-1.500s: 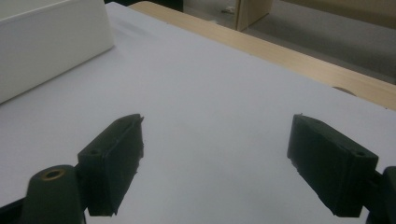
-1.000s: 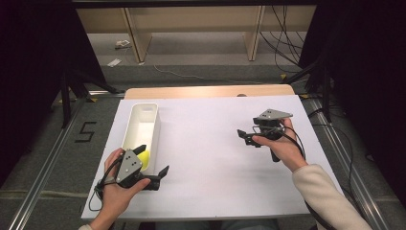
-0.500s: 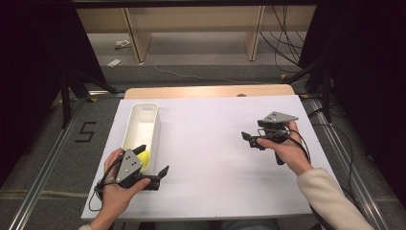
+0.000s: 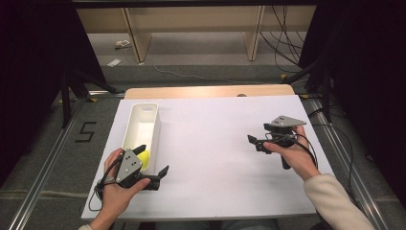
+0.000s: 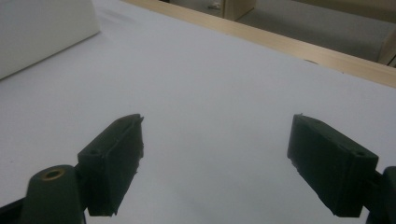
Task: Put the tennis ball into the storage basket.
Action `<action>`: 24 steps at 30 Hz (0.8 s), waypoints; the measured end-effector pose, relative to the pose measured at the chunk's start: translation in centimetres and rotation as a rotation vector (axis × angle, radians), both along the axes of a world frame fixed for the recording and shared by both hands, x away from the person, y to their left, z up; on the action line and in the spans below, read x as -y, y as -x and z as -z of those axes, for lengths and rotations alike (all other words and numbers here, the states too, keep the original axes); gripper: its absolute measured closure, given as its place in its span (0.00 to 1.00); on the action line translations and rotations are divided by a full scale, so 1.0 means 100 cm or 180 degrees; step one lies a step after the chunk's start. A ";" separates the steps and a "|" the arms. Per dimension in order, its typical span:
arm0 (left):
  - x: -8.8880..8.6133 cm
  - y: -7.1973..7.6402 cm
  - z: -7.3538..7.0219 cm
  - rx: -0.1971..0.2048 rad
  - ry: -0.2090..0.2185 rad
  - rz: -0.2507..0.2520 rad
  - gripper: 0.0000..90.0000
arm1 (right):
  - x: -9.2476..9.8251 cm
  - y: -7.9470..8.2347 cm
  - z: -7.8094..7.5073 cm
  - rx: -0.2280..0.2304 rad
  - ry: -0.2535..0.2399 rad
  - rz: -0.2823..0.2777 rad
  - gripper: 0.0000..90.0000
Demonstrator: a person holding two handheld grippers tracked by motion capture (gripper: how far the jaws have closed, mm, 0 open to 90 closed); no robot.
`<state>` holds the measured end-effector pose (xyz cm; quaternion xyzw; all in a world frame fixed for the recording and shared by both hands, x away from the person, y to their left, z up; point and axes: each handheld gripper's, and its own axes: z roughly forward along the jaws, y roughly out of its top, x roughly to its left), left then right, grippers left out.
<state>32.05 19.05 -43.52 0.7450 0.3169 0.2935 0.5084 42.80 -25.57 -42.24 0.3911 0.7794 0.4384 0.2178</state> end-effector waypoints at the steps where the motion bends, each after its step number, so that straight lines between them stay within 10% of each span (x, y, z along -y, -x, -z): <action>1: 0.000 0.000 0.000 0.0001 0.0000 0.0000 0.00 | 0.001 0.001 0.000 -0.0009 -0.0005 0.0004 0.21; 24: -0.001 0.000 0.000 0.0005 0.0005 -0.0006 0.00 | 0.024 0.021 0.005 -0.0019 -0.0016 0.0095 0.21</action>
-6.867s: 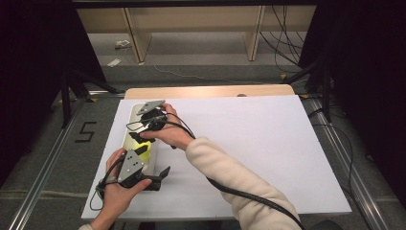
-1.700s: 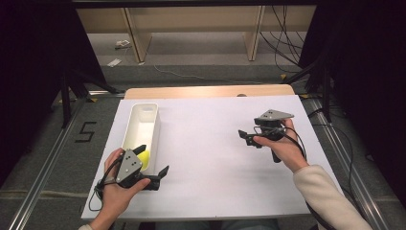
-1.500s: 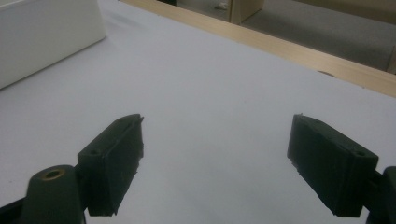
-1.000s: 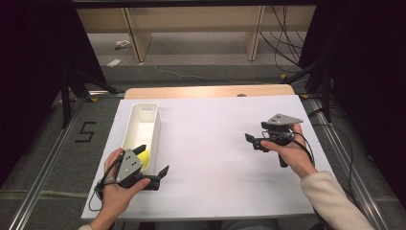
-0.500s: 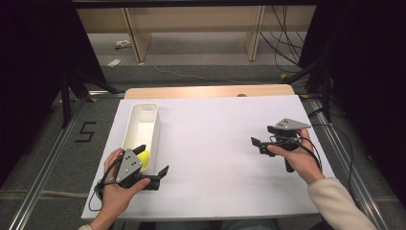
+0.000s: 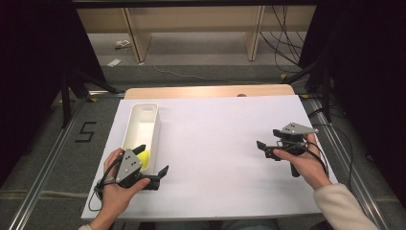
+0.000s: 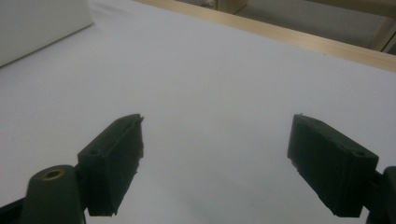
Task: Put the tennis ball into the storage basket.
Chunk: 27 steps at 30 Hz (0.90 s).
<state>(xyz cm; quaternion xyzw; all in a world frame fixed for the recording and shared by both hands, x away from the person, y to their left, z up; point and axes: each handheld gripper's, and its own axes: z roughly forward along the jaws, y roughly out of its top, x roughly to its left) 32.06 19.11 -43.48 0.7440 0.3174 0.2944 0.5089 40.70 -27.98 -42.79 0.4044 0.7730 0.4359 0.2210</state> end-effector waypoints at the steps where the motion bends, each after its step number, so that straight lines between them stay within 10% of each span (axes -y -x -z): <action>1: 0.000 0.000 0.000 0.0001 0.0001 0.0003 0.00 | 0.001 0.001 0.000 -0.0001 0.0003 -0.0001 0.21; 27: -0.002 0.000 -0.001 0.0003 0.0022 -0.0023 0.00 | 0.022 0.025 0.007 0.0022 -0.0055 0.0085 0.21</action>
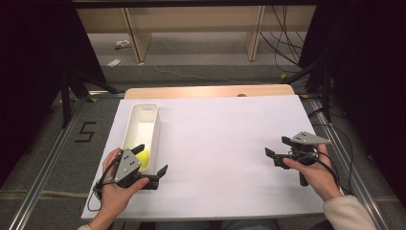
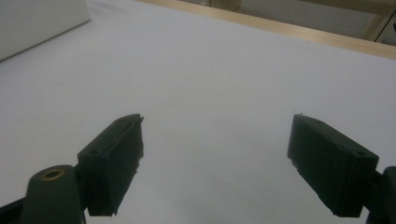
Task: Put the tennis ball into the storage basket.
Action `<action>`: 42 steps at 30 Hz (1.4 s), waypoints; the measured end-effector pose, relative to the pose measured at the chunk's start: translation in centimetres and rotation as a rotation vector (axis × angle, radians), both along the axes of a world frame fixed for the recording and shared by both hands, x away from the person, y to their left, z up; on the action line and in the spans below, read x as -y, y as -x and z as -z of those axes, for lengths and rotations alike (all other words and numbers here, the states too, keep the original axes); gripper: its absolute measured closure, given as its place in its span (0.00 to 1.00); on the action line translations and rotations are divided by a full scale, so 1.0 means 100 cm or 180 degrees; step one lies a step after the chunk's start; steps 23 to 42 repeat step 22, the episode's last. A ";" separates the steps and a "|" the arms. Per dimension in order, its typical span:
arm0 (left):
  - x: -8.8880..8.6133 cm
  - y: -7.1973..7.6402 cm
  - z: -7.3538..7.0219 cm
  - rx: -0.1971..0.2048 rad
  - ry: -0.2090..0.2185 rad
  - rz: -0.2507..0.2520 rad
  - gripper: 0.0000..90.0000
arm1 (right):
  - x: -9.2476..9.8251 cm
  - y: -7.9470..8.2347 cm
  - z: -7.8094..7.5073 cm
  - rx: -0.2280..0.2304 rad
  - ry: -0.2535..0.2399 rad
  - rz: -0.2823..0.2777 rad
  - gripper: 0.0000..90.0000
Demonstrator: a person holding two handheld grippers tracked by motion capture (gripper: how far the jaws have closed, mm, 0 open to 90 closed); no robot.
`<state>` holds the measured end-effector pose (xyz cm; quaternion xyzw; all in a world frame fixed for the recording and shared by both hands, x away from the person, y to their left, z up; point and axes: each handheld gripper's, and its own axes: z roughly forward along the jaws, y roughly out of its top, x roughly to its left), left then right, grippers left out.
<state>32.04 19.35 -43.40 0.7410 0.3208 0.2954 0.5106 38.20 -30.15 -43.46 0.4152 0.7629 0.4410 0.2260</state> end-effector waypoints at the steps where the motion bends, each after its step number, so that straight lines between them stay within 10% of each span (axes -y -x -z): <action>1: 0.000 0.000 0.000 0.0005 -0.0006 0.0007 0.00 | 0.000 0.000 0.000 0.0008 0.0003 -0.0003 0.21; 42: 0.000 0.001 -0.001 0.0009 -0.0001 -0.0004 0.00 | 0.002 0.002 0.002 0.0039 -0.0026 0.0018 0.21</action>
